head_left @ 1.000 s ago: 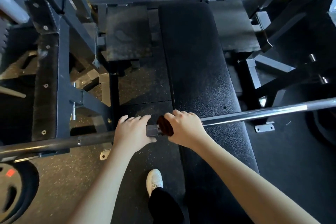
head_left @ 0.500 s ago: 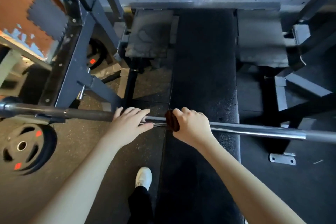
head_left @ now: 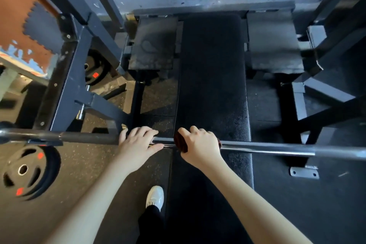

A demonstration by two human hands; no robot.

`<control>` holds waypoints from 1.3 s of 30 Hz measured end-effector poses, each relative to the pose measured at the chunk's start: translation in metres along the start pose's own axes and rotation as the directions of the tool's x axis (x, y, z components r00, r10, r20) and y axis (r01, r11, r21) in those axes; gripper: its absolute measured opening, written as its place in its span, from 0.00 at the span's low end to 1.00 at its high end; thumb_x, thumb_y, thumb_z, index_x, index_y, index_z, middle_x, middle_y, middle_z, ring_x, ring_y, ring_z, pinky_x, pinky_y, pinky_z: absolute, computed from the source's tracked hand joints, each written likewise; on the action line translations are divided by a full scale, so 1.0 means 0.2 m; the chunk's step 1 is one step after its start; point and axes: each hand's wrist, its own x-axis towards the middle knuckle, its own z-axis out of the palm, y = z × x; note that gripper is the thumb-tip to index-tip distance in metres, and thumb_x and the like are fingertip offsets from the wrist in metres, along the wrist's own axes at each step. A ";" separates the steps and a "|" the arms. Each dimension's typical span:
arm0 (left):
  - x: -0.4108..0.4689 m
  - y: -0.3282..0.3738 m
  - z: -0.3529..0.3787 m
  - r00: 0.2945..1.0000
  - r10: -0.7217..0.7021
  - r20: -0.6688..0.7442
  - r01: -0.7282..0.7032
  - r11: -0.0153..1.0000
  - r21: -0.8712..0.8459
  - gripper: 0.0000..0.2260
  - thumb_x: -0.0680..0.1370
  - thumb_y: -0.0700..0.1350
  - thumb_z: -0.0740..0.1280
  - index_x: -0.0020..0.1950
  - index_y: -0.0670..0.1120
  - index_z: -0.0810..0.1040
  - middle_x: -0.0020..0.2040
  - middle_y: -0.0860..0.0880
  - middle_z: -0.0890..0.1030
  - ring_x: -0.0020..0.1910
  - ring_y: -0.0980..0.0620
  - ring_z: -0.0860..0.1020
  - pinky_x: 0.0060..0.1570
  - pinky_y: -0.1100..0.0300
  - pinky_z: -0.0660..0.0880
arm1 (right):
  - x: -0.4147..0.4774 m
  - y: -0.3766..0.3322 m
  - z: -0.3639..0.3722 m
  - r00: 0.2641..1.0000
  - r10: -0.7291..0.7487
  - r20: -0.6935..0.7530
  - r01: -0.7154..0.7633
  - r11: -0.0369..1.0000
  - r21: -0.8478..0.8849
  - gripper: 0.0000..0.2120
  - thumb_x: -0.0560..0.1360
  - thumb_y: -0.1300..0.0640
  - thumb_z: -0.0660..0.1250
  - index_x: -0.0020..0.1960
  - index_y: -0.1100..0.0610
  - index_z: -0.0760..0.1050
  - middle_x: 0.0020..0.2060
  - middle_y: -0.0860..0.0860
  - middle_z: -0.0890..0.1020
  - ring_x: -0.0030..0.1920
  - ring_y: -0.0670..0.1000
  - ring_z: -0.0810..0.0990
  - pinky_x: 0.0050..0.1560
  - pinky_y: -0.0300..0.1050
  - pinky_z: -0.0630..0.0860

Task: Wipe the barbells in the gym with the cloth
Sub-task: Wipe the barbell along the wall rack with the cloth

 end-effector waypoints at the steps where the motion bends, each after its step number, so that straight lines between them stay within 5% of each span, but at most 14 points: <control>1: 0.00 0.01 -0.01 1.000 -0.011 0.002 0.011 1.000 -0.014 0.25 0.79 0.64 0.50 0.73 0.56 0.65 0.71 0.57 0.65 0.73 0.53 0.60 0.73 0.46 0.48 | 0.00 0.02 0.00 1.000 -0.010 -0.005 0.010 1.000 0.009 0.23 0.77 0.49 0.63 0.71 0.51 0.64 0.54 0.53 0.76 0.53 0.57 0.77 0.46 0.48 0.66; 6: -0.02 0.06 -0.08 0.979 -0.130 0.160 0.129 0.992 0.017 0.20 0.82 0.61 0.51 0.73 0.58 0.63 0.74 0.55 0.63 0.75 0.50 0.55 0.75 0.46 0.44 | -0.11 0.19 -0.04 0.999 -0.037 -0.015 0.037 0.999 0.008 0.22 0.77 0.51 0.64 0.69 0.51 0.65 0.53 0.54 0.76 0.51 0.57 0.78 0.44 0.48 0.65; 13: -0.03 0.09 -0.09 0.965 -0.181 0.188 0.182 0.983 0.015 0.19 0.83 0.58 0.51 0.73 0.58 0.64 0.73 0.56 0.64 0.75 0.50 0.53 0.75 0.44 0.43 | -0.22 0.42 -0.09 1.000 0.006 0.001 -0.006 0.997 -0.071 0.25 0.76 0.48 0.66 0.70 0.50 0.63 0.54 0.54 0.75 0.51 0.57 0.78 0.44 0.48 0.65; 18: -0.05 0.15 -0.13 0.991 -0.124 0.046 0.122 0.992 0.037 0.14 0.83 0.55 0.54 0.67 0.57 0.72 0.68 0.56 0.68 0.70 0.51 0.60 0.72 0.48 0.51 | -0.19 0.42 -0.09 1.000 0.002 0.010 -0.001 0.997 -0.077 0.22 0.77 0.47 0.65 0.68 0.51 0.65 0.53 0.53 0.75 0.50 0.57 0.78 0.44 0.48 0.65; 23: -0.03 0.38 -0.16 0.995 0.025 -0.095 -0.027 0.999 -0.029 0.11 0.79 0.54 0.65 0.59 0.55 0.80 0.55 0.57 0.75 0.56 0.54 0.70 0.53 0.56 0.66 | -0.20 0.43 -0.07 0.999 -0.024 -0.049 0.019 0.995 -0.097 0.23 0.77 0.48 0.65 0.69 0.50 0.64 0.54 0.53 0.75 0.51 0.57 0.77 0.44 0.48 0.64; 26: 0.00 0.49 -0.13 0.989 0.048 -0.141 -0.053 0.998 -0.030 0.07 0.77 0.52 0.68 0.52 0.53 0.82 0.50 0.56 0.75 0.49 0.57 0.67 0.44 0.60 0.63 | -0.21 0.43 -0.05 0.997 -0.033 -0.075 0.023 0.993 -0.119 0.26 0.70 0.49 0.73 0.65 0.52 0.70 0.48 0.54 0.77 0.45 0.57 0.79 0.40 0.48 0.66; 32: -0.02 0.51 -0.09 0.983 0.021 -0.183 -0.020 1.000 0.010 0.07 0.77 0.51 0.69 0.53 0.53 0.83 0.48 0.55 0.76 0.51 0.53 0.71 0.43 0.59 0.68 | -0.22 0.41 -0.03 0.997 0.030 -0.074 -0.041 0.988 -0.151 0.31 0.56 0.50 0.82 0.57 0.53 0.77 0.38 0.54 0.77 0.34 0.56 0.77 0.33 0.48 0.71; 39: 0.00 0.50 -0.09 0.985 0.033 -0.167 -0.036 0.999 -0.015 0.07 0.78 0.53 0.68 0.53 0.53 0.82 0.51 0.55 0.77 0.52 0.54 0.72 0.45 0.61 0.70 | -0.29 0.47 -0.09 0.997 0.068 -0.039 -0.071 0.993 -0.096 0.32 0.62 0.43 0.80 0.62 0.51 0.74 0.43 0.53 0.77 0.39 0.55 0.79 0.37 0.50 0.75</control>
